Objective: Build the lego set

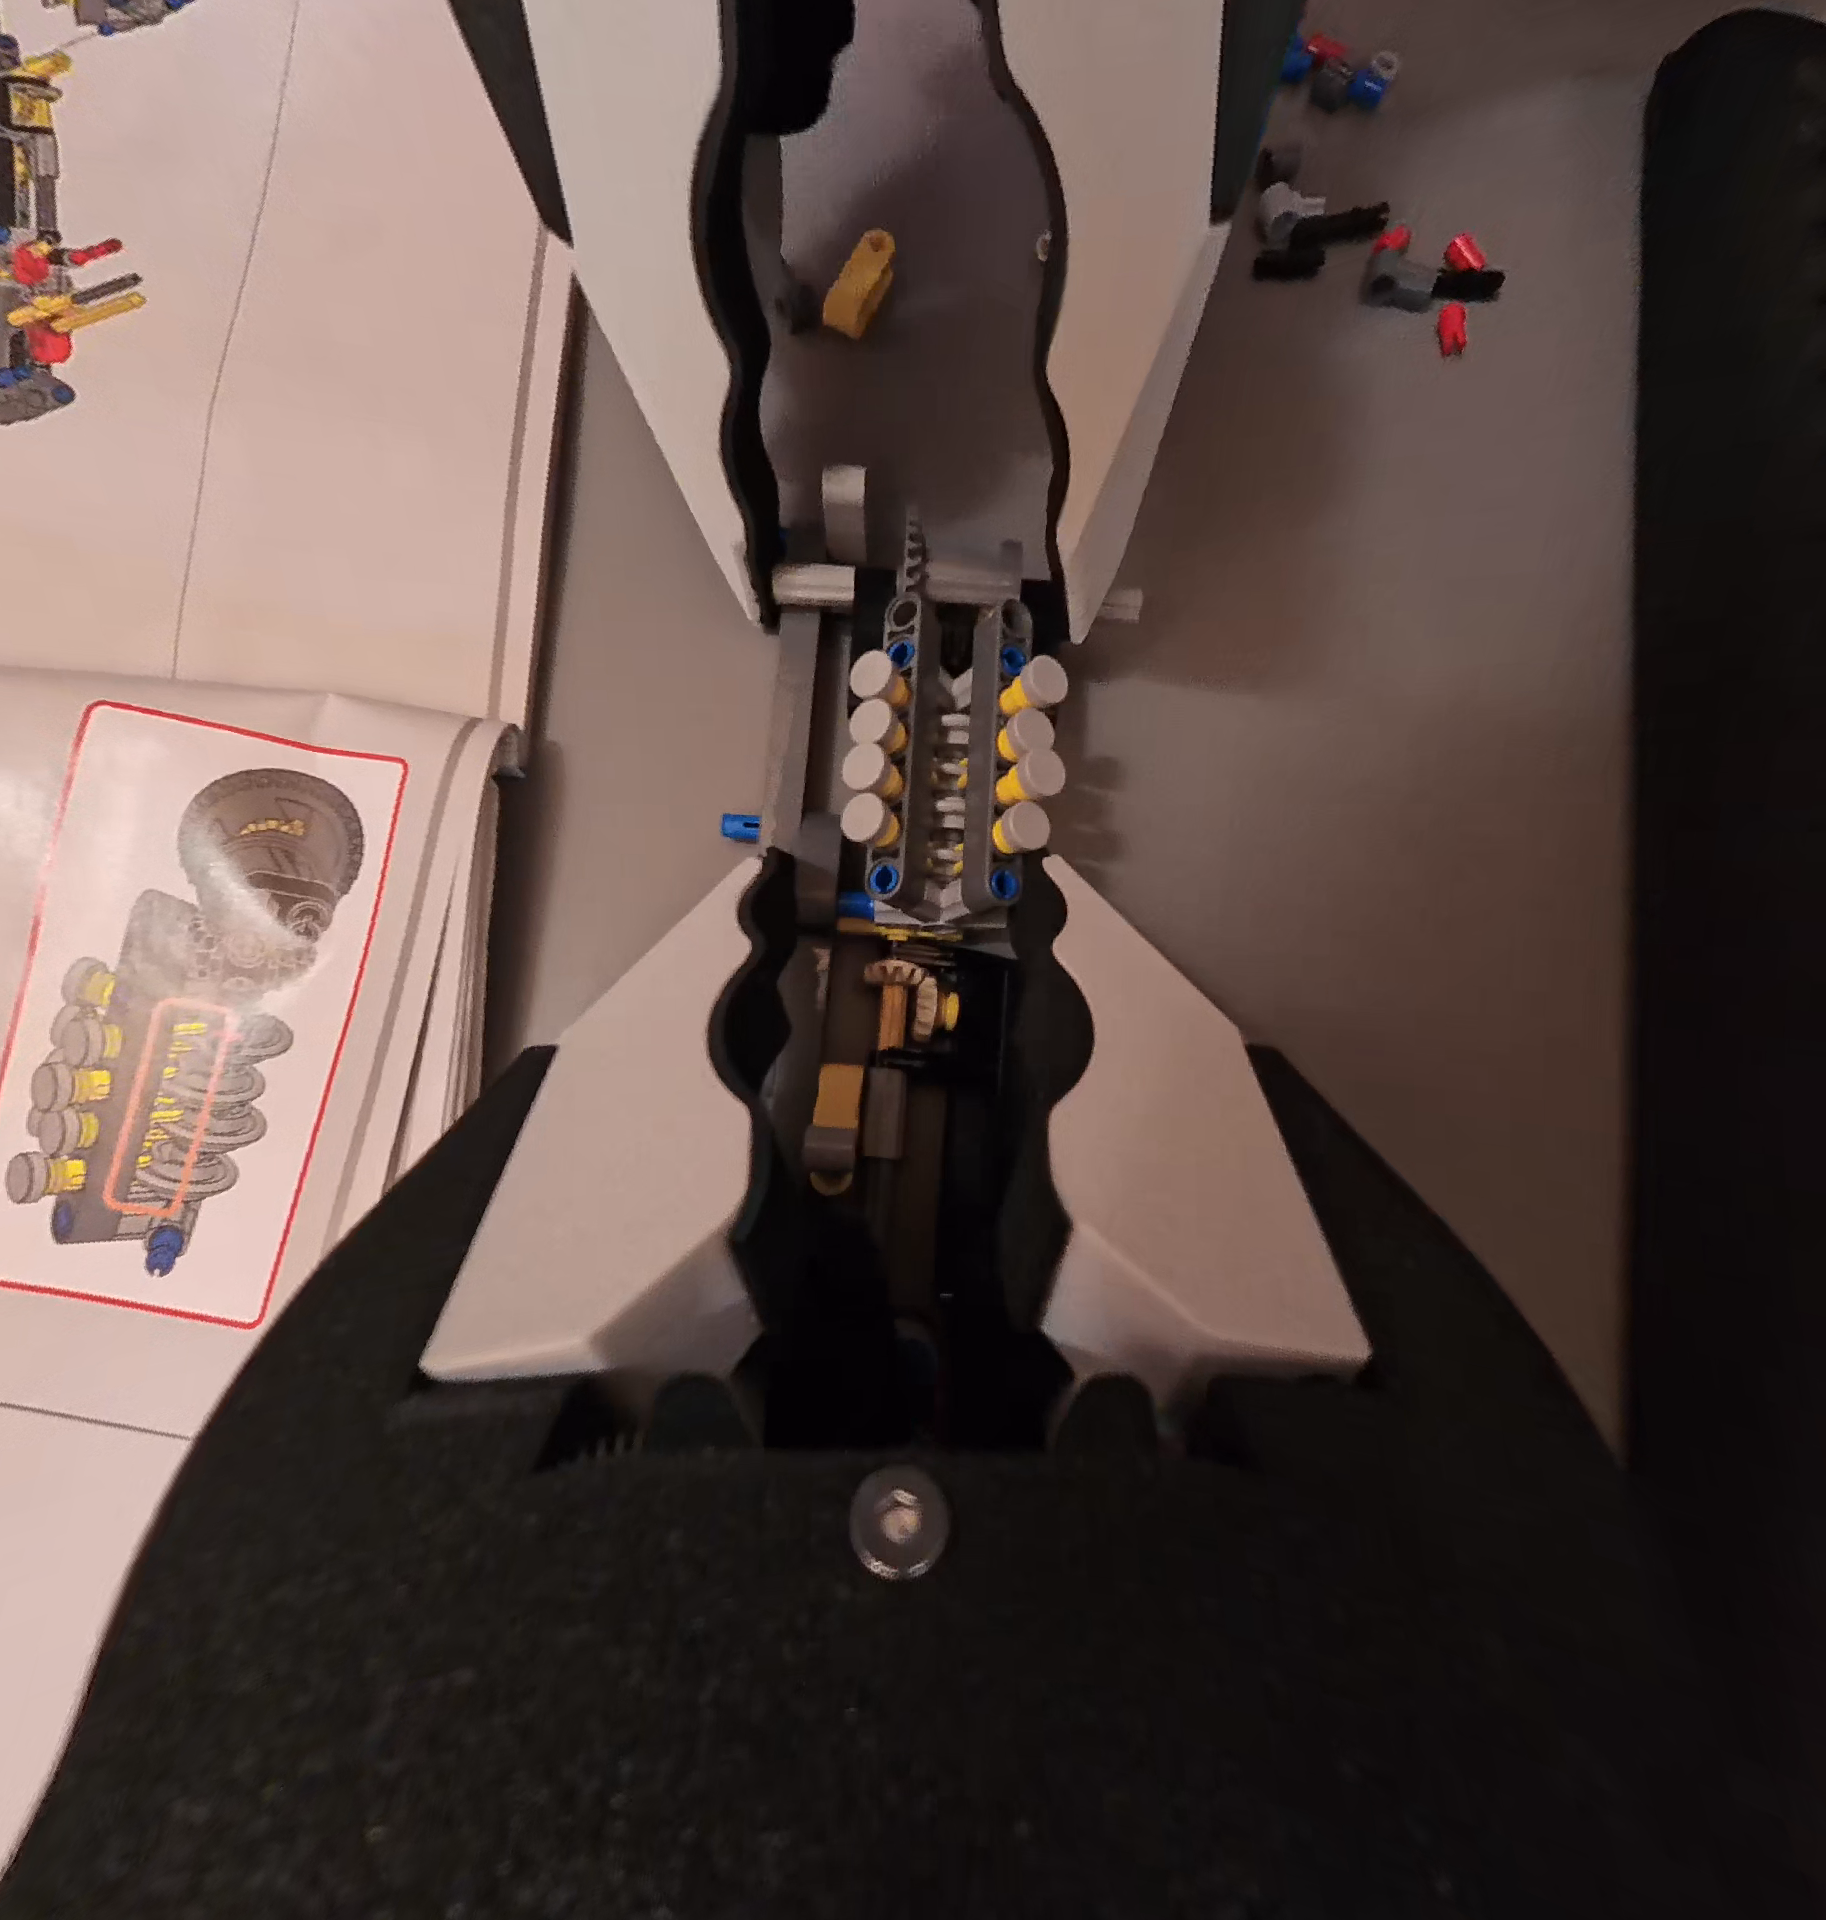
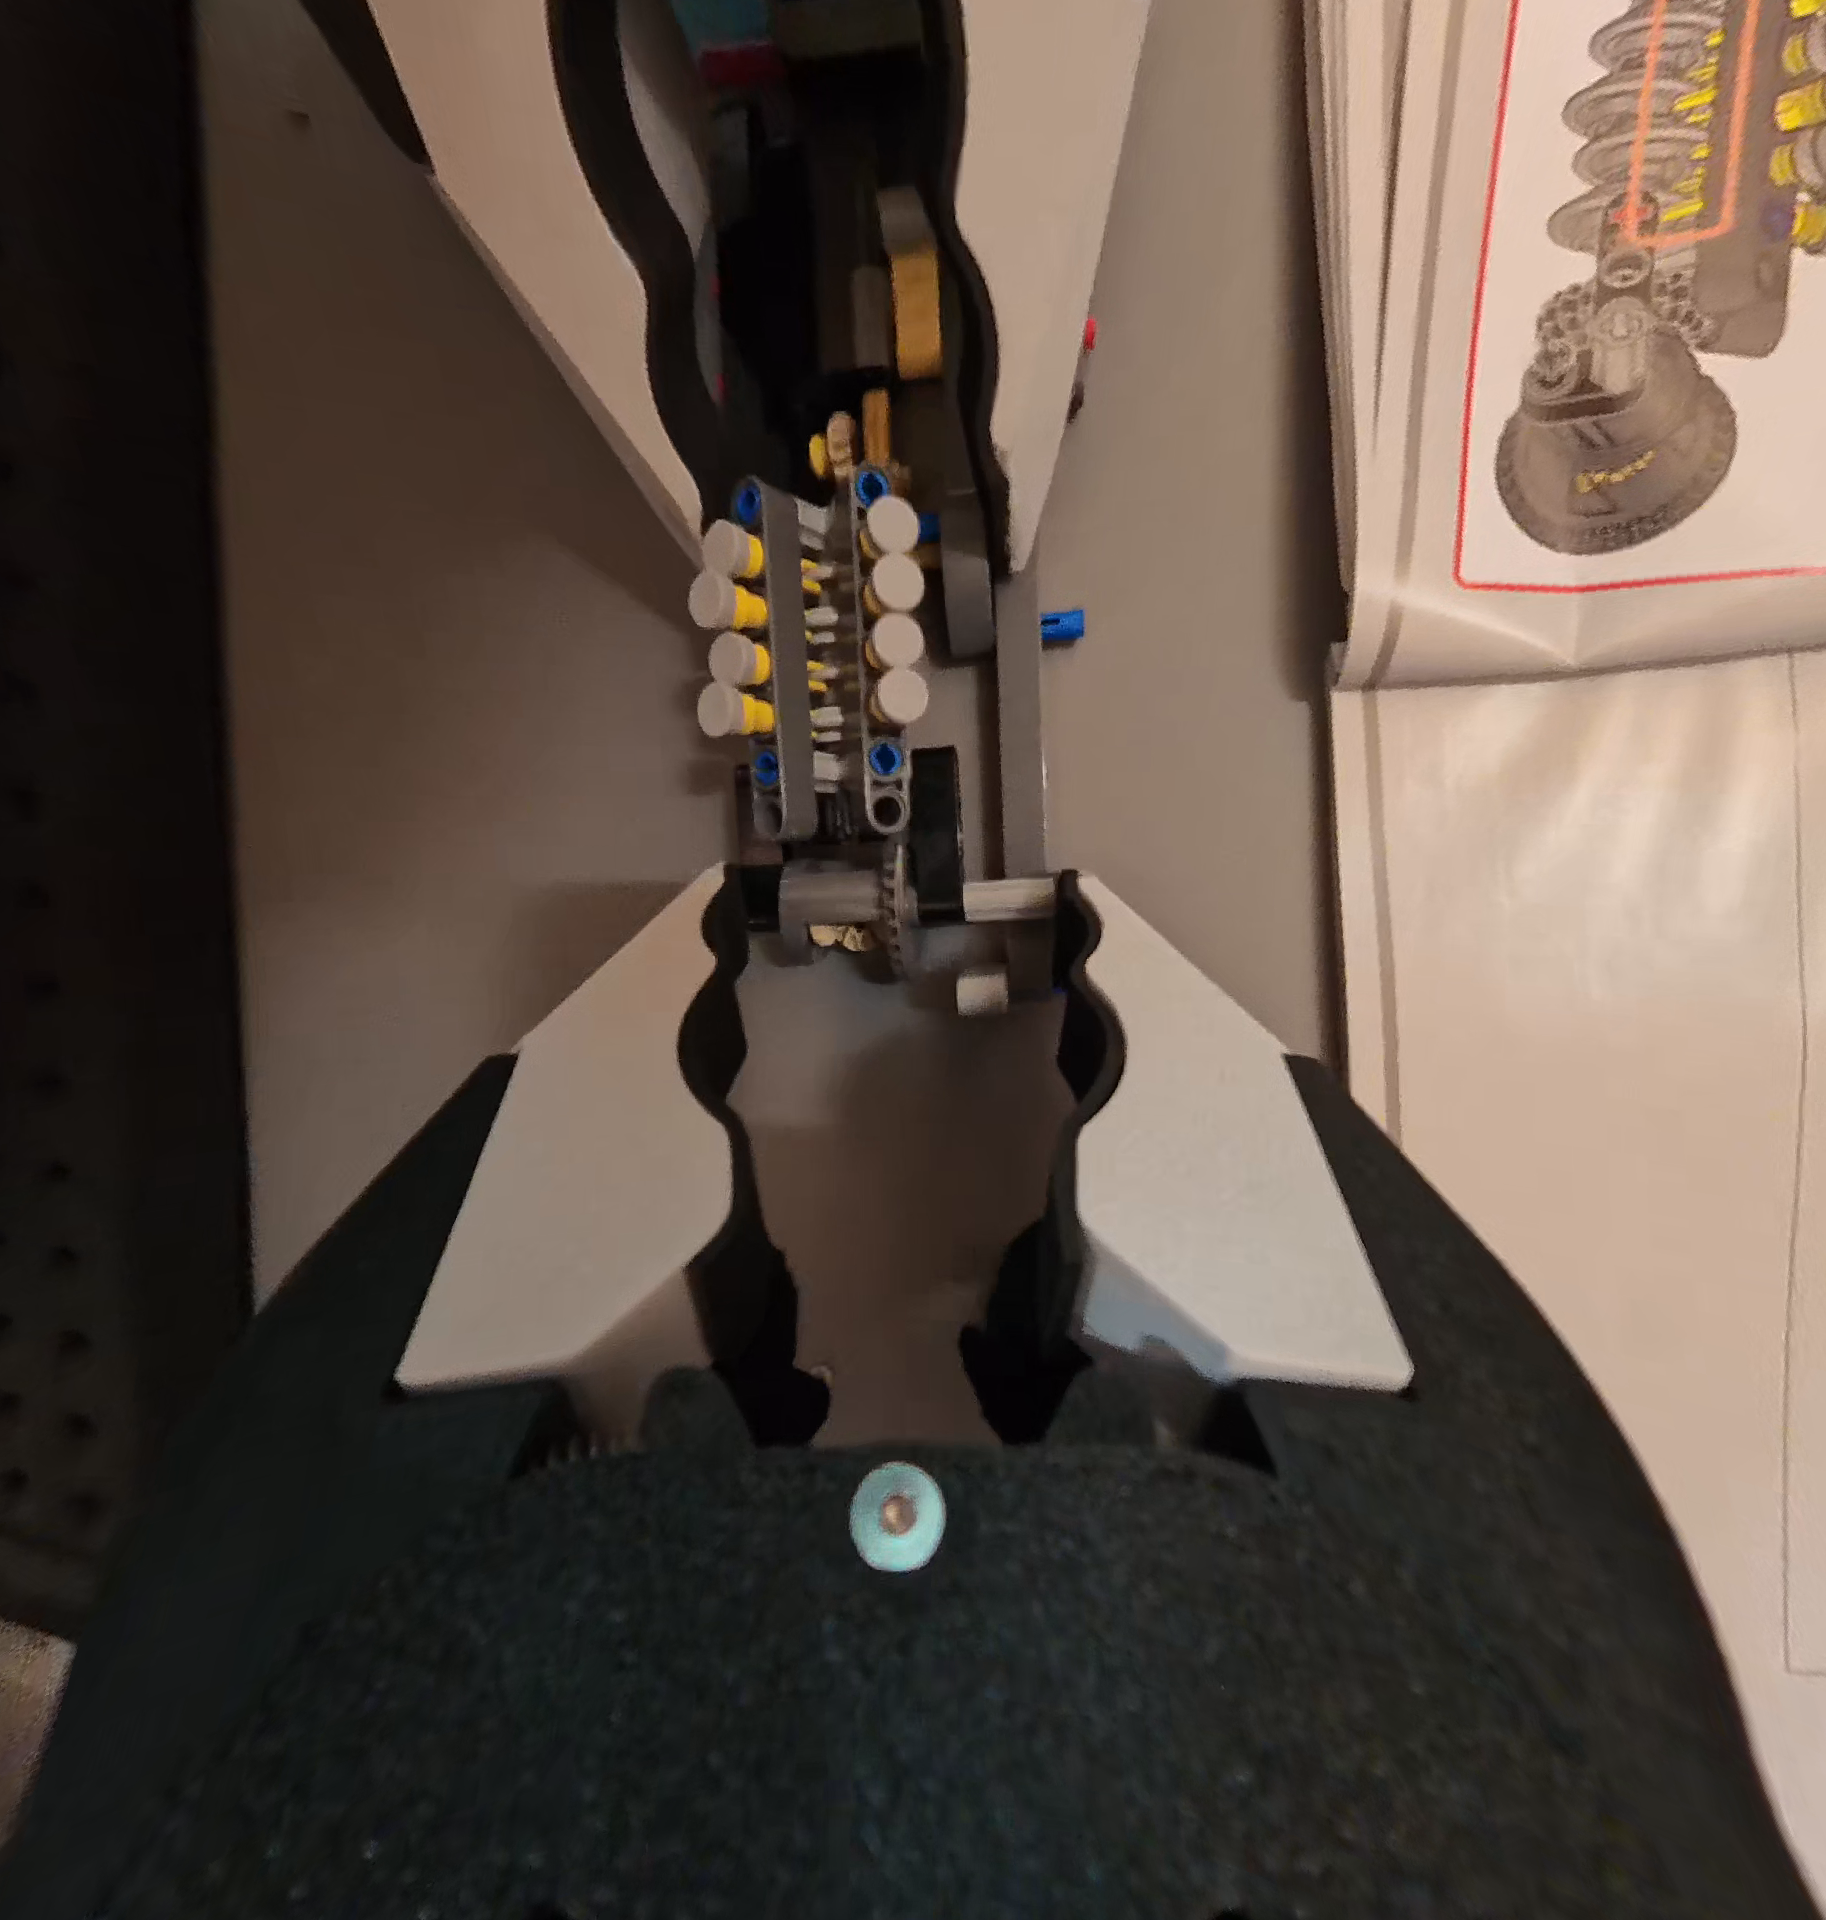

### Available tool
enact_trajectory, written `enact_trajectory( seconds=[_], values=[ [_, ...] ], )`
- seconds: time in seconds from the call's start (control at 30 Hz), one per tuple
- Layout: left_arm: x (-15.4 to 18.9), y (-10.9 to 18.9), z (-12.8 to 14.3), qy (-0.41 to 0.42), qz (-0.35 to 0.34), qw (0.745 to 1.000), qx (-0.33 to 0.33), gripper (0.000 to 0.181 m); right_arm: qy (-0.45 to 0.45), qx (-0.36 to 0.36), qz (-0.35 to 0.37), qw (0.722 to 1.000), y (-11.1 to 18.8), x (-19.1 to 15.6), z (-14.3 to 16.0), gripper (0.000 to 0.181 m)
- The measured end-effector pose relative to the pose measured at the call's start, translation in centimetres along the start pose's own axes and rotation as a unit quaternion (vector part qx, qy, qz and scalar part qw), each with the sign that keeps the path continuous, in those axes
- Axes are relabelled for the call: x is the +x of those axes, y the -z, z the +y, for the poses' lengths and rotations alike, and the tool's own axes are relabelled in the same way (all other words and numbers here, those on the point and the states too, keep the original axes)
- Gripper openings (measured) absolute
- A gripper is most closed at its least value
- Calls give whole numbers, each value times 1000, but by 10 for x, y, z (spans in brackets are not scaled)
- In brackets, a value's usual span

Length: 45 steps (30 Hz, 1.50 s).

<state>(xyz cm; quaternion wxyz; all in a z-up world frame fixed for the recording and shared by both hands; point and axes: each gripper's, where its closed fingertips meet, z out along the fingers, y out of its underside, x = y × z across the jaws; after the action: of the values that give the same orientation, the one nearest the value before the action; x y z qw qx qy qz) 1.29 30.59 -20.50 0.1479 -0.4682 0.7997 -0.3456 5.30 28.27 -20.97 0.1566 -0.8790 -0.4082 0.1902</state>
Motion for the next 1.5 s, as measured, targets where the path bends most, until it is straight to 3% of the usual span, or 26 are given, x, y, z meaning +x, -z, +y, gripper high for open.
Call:
enact_trajectory(
  seconds=[0.2, 0.53, 0.7, 1.5],
  values=[
    [0, 0, 0, -9, -7, 1000, 1, 41, 29, -58, -29, 997, 0, -2, -1, 58],
    [0, -1, 1, -33, -26, 999, 0, 41, 52, -107, -11, 993, -2, -2, 0, 57],
    [-1, -1, 1, -38, -30, 999, 2, 41, 88, -112, 6, 990, -5, -2, -2, 58],
    [1, -2, -1, -23, -26, 999, 5, 40, 32, -88, 9, 996, -6, -5, -4, 51]
  ],
)
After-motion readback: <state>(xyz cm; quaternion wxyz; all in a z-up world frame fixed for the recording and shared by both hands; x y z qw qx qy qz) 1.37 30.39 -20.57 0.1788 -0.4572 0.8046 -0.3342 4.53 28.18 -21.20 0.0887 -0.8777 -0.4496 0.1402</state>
